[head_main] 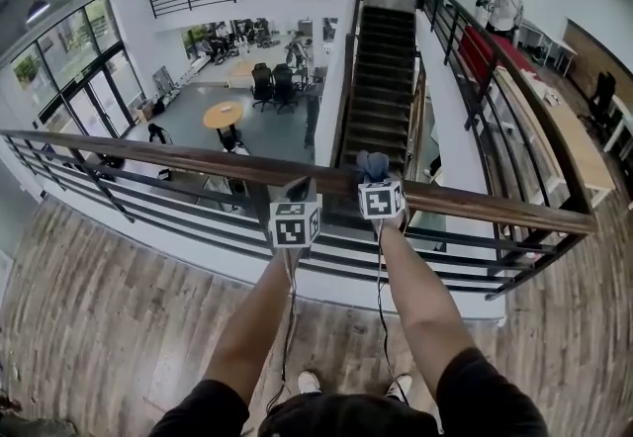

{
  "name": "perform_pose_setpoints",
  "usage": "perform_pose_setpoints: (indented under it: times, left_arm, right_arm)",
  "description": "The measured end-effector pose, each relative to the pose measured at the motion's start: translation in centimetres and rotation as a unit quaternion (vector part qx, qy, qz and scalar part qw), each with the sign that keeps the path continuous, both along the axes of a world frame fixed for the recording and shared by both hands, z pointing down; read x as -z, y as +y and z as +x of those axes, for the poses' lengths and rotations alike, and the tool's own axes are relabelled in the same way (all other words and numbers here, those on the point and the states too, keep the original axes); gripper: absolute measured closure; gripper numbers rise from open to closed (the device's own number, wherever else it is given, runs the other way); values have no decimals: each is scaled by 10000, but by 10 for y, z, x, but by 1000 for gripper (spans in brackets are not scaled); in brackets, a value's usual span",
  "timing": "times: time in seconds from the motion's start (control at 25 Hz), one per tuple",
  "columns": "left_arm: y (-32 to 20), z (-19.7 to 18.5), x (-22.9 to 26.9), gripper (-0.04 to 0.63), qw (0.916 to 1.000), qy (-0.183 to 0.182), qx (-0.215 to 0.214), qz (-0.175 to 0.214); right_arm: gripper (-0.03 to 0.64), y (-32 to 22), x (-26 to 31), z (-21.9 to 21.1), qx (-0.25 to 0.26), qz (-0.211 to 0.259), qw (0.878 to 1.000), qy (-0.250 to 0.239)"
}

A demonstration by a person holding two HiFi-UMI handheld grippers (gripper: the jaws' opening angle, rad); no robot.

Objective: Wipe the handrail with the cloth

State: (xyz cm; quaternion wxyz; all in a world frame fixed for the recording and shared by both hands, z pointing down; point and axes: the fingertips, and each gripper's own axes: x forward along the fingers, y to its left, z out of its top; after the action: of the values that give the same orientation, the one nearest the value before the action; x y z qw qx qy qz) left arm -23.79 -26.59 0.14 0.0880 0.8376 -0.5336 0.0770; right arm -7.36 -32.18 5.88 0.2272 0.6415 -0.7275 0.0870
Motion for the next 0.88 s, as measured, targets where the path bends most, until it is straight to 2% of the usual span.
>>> perform_pose_setpoints:
  times: [0.24,0.64,0.88]
  left_arm:
    - [14,71,-1,597,9998,-13,-171,-103]
    - [28,183,3,597,9988,-19,-495,-51]
    - [44,279,-9,597,9969,-73,-768,-124]
  right_arm:
    - [514,23,-4,77,-271,-15,9994,-212]
    - [514,56,-1,183,-338,103,9994,-8]
    - [514,78,-6,281,-492,66,9988,-37]
